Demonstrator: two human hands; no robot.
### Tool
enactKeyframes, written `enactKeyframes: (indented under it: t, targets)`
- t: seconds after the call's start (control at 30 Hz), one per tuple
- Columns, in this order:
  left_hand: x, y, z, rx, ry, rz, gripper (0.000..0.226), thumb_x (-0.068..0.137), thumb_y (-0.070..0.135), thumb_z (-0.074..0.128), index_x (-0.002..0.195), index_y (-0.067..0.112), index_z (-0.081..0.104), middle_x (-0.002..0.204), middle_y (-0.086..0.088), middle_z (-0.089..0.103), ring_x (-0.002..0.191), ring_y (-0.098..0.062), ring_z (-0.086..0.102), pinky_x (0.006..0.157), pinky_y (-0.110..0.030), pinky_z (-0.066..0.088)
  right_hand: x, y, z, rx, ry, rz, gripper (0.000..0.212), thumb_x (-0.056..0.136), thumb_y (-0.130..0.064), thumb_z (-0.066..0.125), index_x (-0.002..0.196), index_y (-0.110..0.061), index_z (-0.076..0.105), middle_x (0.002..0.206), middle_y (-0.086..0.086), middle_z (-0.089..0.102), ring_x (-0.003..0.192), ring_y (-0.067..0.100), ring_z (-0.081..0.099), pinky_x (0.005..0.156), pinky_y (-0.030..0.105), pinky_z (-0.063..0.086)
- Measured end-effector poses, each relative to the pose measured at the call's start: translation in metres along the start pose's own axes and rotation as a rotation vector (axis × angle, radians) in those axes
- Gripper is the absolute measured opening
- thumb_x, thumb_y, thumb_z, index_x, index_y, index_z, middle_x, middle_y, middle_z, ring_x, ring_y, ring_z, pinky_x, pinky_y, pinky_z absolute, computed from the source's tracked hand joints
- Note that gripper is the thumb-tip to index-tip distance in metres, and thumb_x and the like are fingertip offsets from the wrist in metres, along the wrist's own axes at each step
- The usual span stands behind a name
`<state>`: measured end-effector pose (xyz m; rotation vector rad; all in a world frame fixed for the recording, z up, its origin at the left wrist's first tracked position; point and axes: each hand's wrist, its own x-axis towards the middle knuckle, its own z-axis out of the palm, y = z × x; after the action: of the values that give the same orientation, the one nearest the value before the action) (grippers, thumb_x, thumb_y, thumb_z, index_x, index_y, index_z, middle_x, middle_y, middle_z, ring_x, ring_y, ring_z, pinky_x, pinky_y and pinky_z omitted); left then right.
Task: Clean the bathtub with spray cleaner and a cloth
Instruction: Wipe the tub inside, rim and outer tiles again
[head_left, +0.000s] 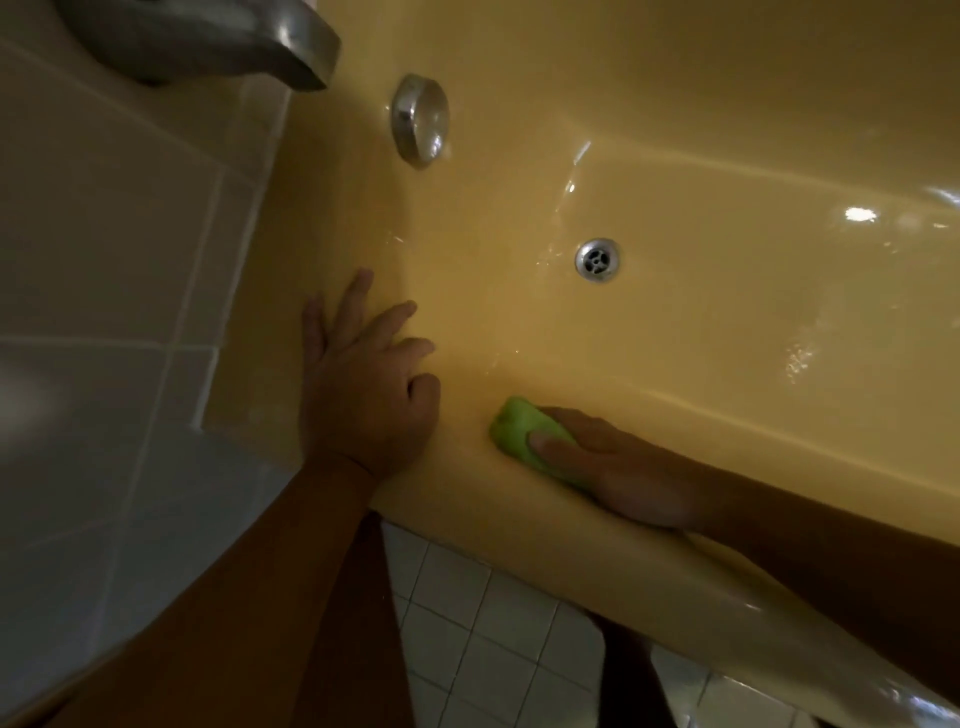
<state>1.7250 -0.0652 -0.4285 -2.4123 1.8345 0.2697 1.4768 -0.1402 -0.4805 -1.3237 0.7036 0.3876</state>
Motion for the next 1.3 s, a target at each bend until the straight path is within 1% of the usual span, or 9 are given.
enactKeyframes:
  t: [0.17, 0.33, 0.43, 0.5, 0.73, 0.87, 1.03, 1.13, 1.3]
  targets:
    - [0.008, -0.011, -0.002, 0.019, 0.005, -0.003, 0.045, 0.078, 0.031, 0.051, 0.113, 0.022, 0.078, 0.152, -0.001, 0.054, 0.159, -0.030, 0.011, 0.125, -0.061, 0.004, 0.036, -0.016, 0.002, 0.065, -0.029, -0.052, 0.066, 0.097, -0.066, 0.035, 0.158, -0.043, 0.029, 0.152, -0.024, 0.038, 0.138, 0.000, 0.036, 0.115, 0.025, 0.025]
    - [0.017, -0.023, -0.002, 0.005, 0.035, 0.024, 0.044, 0.079, 0.029, 0.050, 0.113, 0.021, 0.077, 0.153, 0.000, 0.053, 0.159, -0.029, 0.009, 0.126, -0.061, 0.004, 0.127, 0.061, -0.008, -0.015, 0.126, 0.154, 0.071, 0.099, -0.076, 0.031, 0.160, -0.040, 0.032, 0.158, -0.002, 0.044, 0.143, 0.028, 0.044, 0.119, 0.043, 0.031]
    - [0.024, -0.030, -0.001, 0.017, 0.045, 0.048, 0.044, 0.079, 0.026, 0.051, 0.115, 0.021, 0.076, 0.152, 0.000, 0.053, 0.159, -0.029, 0.010, 0.125, -0.062, 0.005, 0.178, 0.080, -0.009, -0.025, 0.185, 0.345, 0.094, 0.083, -0.091, 0.017, 0.164, -0.042, 0.015, 0.172, 0.002, 0.020, 0.154, 0.040, 0.024, 0.125, 0.055, 0.016]
    - [0.027, -0.034, -0.002, 0.016, 0.054, 0.069, 0.047, 0.079, 0.026, 0.050, 0.119, 0.021, 0.075, 0.154, 0.001, 0.052, 0.160, -0.029, 0.009, 0.125, -0.062, 0.006, 0.194, 0.059, 0.000, 0.053, 0.204, 0.294, 0.089, 0.088, -0.088, 0.018, 0.164, -0.044, 0.009, 0.174, -0.002, 0.009, 0.158, 0.037, 0.014, 0.127, 0.055, 0.009]
    - [0.041, -0.042, -0.007, -0.036, 0.063, 0.110, 0.061, 0.083, 0.029, 0.040, 0.139, 0.020, 0.063, 0.167, -0.005, 0.034, 0.160, -0.027, 0.004, 0.126, -0.060, 0.004, 0.118, -0.056, 0.036, 0.280, 0.201, -0.182, 0.061, 0.106, -0.062, 0.037, 0.161, -0.042, 0.022, 0.160, -0.026, 0.028, 0.149, 0.000, 0.027, 0.124, 0.029, 0.021]
    - [0.049, -0.045, -0.012, 0.002, 0.028, 0.161, 0.062, 0.086, 0.029, 0.036, 0.143, 0.020, 0.058, 0.167, -0.005, 0.033, 0.160, -0.026, 0.003, 0.127, -0.059, 0.003, 0.101, -0.054, 0.024, 0.267, 0.042, -0.220, 0.049, 0.107, -0.049, 0.037, 0.153, -0.050, 0.020, 0.150, -0.039, 0.033, 0.137, -0.021, 0.031, 0.111, 0.003, 0.023]
    - [0.078, -0.055, -0.013, 0.092, 0.051, 0.217, 0.064, 0.082, 0.027, 0.032, 0.138, 0.018, 0.061, 0.163, -0.005, 0.041, 0.160, -0.029, 0.010, 0.125, -0.064, 0.012, 0.183, 0.038, 0.003, 0.117, 0.184, 0.016, 0.070, 0.104, -0.066, 0.033, 0.165, -0.035, 0.017, 0.168, -0.010, 0.026, 0.152, 0.012, 0.028, 0.124, 0.032, 0.021]
    - [0.102, -0.061, -0.014, 0.121, 0.079, 0.221, 0.063, 0.082, 0.023, 0.035, 0.139, 0.018, 0.061, 0.163, -0.002, 0.040, 0.160, -0.027, 0.008, 0.124, -0.063, 0.012, 0.240, 0.088, -0.004, -0.113, 0.412, 0.352, 0.071, 0.103, -0.069, 0.027, 0.165, -0.039, 0.006, 0.174, 0.003, 0.005, 0.160, 0.027, 0.005, 0.128, 0.048, 0.005]
    - [0.121, -0.067, -0.015, 0.119, 0.102, 0.265, 0.066, 0.078, 0.021, 0.038, 0.139, 0.015, 0.063, 0.163, -0.001, 0.041, 0.160, -0.028, 0.011, 0.123, -0.063, 0.014, 0.280, 0.020, 0.001, 0.241, 0.559, 0.372, 0.069, 0.106, -0.065, 0.020, 0.165, -0.038, -0.005, 0.174, 0.005, -0.008, 0.159, 0.036, -0.003, 0.127, 0.055, -0.001]
